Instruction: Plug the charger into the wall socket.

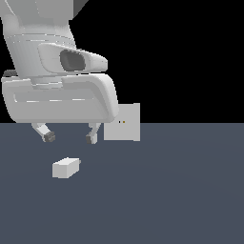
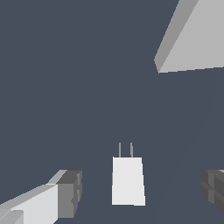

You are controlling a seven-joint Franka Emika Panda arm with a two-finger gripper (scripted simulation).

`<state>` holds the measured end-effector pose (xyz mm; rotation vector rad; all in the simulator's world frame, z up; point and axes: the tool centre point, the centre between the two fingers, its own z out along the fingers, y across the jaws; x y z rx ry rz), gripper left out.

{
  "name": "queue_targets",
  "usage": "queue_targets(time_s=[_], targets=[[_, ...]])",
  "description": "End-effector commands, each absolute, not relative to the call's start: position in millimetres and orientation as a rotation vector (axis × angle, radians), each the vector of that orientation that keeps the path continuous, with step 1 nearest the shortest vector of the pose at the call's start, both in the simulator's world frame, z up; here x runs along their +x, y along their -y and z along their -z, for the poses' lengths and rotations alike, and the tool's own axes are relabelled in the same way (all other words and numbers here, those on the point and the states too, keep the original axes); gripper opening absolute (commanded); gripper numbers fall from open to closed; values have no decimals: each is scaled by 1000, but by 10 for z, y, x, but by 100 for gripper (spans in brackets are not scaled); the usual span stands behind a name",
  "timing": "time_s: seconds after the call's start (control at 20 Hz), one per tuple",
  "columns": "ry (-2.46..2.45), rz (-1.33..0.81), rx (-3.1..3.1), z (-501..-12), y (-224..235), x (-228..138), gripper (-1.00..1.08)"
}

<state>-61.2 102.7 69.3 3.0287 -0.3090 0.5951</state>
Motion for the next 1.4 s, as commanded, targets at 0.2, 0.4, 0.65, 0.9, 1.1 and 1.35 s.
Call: queue_targets(time_s=[0.2,0.4,0.65,0.9,1.1,1.35], targets=[[325,-620,3018,-633,-1068,-620,100],[325,-620,3018,-626,-1074,-623,100],[325,-620,3018,-560,-1076,-627,100],[328,-619,3019,-365,-1072,-632,100],[329,-619,3019,-204,-1072,-633,100],[329,-619,3019,-117,-1074,-631,100]])
